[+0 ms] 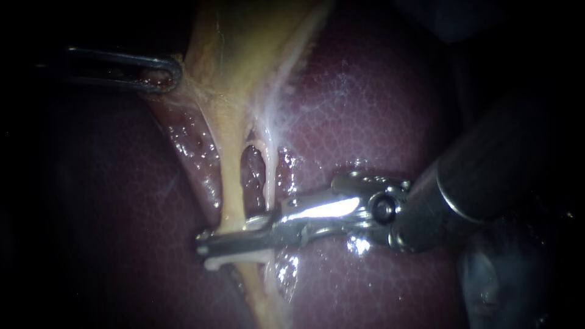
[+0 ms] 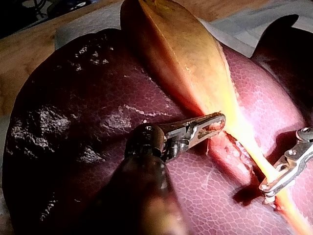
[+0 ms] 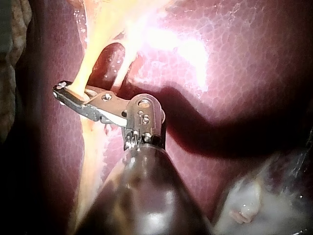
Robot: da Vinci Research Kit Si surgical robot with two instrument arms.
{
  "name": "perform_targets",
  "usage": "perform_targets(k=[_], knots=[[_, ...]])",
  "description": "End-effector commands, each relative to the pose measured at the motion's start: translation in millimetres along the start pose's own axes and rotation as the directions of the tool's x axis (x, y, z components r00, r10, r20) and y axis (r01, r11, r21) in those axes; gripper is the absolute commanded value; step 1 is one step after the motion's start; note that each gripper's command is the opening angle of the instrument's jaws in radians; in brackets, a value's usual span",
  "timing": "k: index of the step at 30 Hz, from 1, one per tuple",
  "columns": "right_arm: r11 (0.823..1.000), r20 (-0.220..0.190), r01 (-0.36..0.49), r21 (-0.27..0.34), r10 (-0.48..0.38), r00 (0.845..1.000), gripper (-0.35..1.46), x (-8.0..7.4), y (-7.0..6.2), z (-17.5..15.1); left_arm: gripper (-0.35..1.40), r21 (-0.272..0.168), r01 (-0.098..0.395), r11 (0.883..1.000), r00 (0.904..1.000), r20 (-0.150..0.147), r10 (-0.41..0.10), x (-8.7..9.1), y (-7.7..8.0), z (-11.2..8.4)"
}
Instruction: Going back second clip left tube
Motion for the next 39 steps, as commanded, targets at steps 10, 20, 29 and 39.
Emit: perform_targets(k=[10, 20, 29, 39], knots=[[0.970, -0.010, 0.242, -0.028, -0.242, 0.970, 0.45, -0.2, 0.3, -0.1, -0.35, 0.000, 0.000, 1.000, 1.0000, 0.000, 0.000, 0.0, 0.1, 0.0], [0.789, 0.131, 0.589, -0.176, -0.574, 0.808, 0.50, -0.5, -0.4, -3.6, -0.35, 0.001, -0.001, 1.000, 1.0000, 0.000, 0.001, 0.1, 0.2, -0.1], [0.667, 0.251, 0.722, -0.186, -0.678, 0.691, 0.50, 0.9, -3.3, -9.1, -0.35, 0.001, -0.001, 1.000, 1.0000, 0.000, 0.001, 0.1, 0.2, -0.2], [0.588, 0.321, 0.781, -0.209, -0.713, 0.623, 0.50, 3.2, -6.9, -16.0, -0.35, 0.000, -0.001, 1.000, 1.0000, 0.000, 0.001, 0.1, 0.2, 0.1]])
